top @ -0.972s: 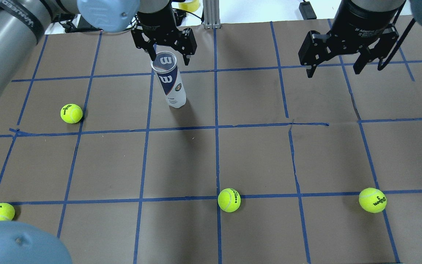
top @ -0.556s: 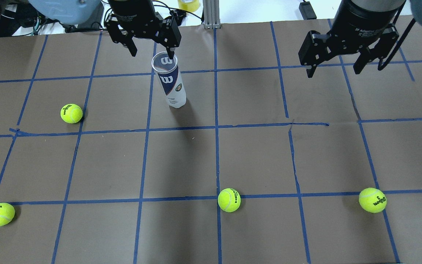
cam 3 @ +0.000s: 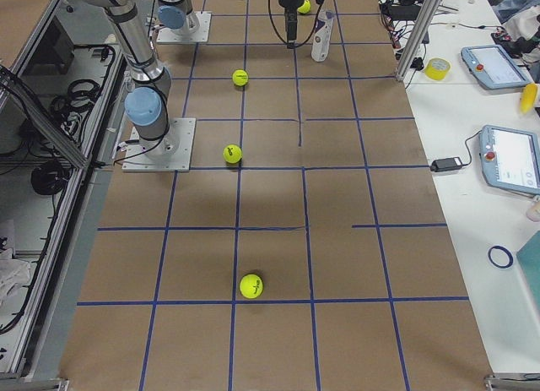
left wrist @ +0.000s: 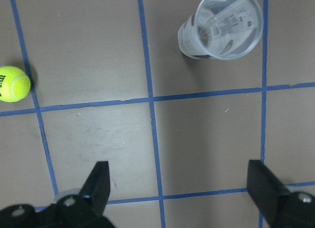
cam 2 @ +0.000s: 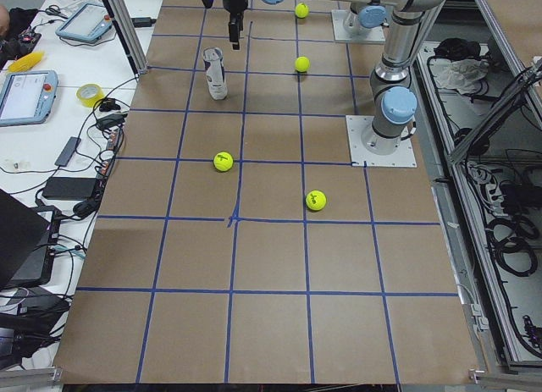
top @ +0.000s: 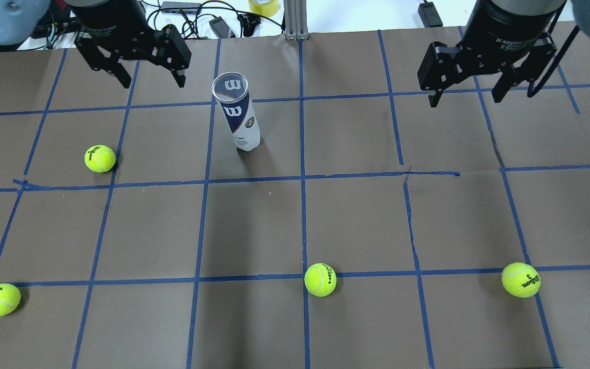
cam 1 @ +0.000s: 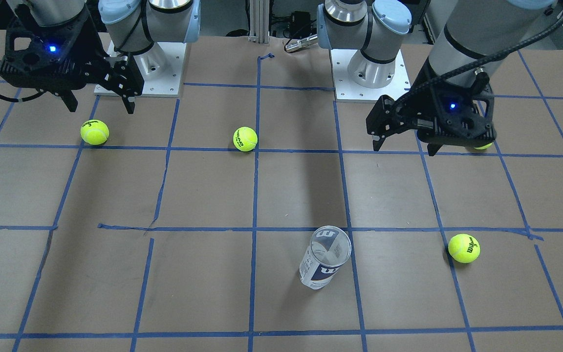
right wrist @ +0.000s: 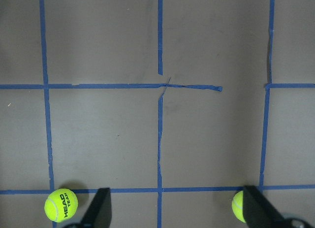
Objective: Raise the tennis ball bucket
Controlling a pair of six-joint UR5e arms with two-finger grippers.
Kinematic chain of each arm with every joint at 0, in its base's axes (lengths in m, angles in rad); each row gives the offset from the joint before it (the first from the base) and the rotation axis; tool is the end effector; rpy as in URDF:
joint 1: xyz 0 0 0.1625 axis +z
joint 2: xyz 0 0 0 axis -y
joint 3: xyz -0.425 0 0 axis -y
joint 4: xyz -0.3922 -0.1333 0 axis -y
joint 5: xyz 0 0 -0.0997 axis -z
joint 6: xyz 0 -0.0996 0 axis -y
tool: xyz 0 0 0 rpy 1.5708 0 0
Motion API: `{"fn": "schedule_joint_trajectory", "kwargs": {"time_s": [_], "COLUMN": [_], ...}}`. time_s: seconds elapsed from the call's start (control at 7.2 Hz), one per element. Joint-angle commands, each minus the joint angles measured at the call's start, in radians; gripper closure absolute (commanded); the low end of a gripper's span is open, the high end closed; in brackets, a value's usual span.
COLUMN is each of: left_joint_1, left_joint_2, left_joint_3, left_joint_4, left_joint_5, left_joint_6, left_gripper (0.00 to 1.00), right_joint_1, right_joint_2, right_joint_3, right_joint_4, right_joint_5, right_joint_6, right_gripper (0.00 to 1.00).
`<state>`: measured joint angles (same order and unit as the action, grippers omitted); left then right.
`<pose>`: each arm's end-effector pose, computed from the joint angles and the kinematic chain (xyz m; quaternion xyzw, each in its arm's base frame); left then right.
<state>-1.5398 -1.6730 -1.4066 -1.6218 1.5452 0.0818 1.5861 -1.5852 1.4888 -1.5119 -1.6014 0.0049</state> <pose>-0.1192 -0.5395 0.5111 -0.0255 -0.9996 0.0062 0.0125 0.1377 -0.4856 0.5295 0.0049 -0.9997 0.0189 0.0151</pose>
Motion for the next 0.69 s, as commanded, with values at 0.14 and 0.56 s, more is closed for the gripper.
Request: {"fn": "schedule_joint_trajectory", "kwargs": {"time_s": [0.14,0.56], "left_joint_1": [0.055,0.055], "left_joint_2": [0.094,0.105], "left_joint_3": [-0.103,-0.106], "left_joint_4": [0.006,-0.006], "left_joint_5": [-0.002,-0.001], "left_joint_6": [0.013,0.013], "left_gripper": [0.0,0.0], "right_joint_1": [0.0,0.0], "right_joint_2": [0.001,-0.01], "right_joint_3": [0.022,0.047], "right_joint_4": [-0.059,-0.07], "right_joint_5": [0.038,0.035], "right_joint_6": [-0.01,-0.031], "right_gripper": [0.05,0.02]}}
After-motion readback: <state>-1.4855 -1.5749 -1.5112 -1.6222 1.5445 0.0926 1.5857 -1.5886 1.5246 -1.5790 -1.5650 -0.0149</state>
